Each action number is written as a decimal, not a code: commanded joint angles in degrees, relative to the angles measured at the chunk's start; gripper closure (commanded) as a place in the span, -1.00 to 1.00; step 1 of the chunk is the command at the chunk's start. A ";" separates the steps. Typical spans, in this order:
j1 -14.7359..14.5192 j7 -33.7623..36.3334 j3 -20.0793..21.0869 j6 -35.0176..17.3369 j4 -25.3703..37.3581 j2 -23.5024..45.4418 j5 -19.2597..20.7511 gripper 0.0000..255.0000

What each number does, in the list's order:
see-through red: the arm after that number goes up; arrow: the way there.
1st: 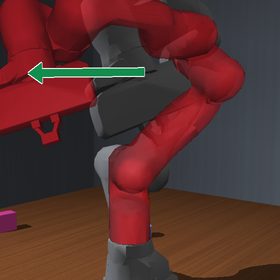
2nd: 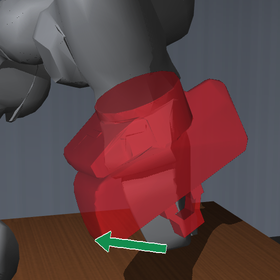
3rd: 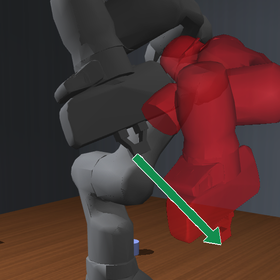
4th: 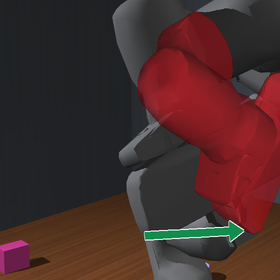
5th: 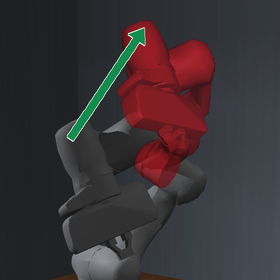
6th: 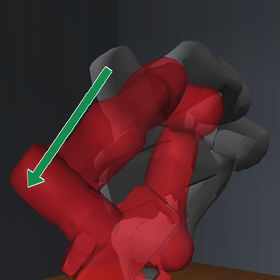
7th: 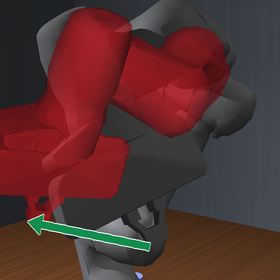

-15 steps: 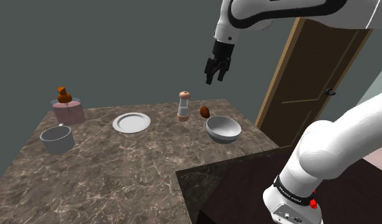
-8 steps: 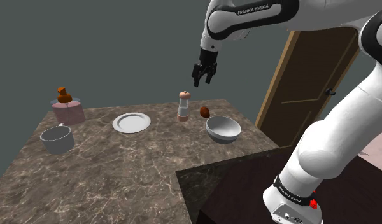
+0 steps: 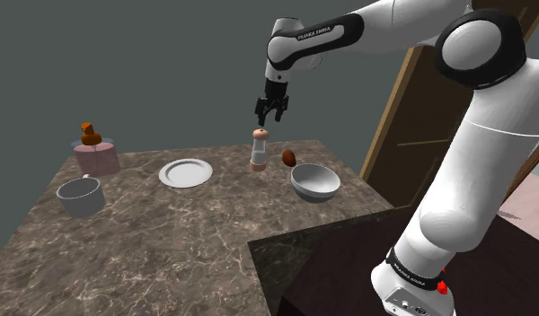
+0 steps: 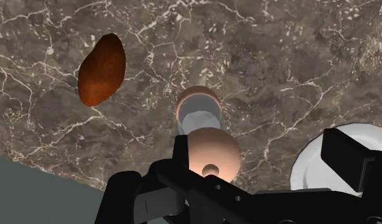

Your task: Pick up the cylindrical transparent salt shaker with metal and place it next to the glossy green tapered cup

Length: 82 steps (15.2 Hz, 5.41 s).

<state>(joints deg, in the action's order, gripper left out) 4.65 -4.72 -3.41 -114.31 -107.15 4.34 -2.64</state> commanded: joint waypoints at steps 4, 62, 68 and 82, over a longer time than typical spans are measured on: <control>1.00 -1.10 -0.59 -0.53 10.79 11.30 -0.65 -1.00; 1.62 -0.59 -0.78 17.90 33.16 15.21 -0.63 1.00; 1.82 -0.44 -0.80 23.38 40.23 16.79 -0.74 1.00; 1.73 0.90 -0.56 36.81 59.27 22.37 -1.07 1.00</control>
<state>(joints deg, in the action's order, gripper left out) 6.90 -4.33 -4.05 -77.14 -46.39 27.90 -3.84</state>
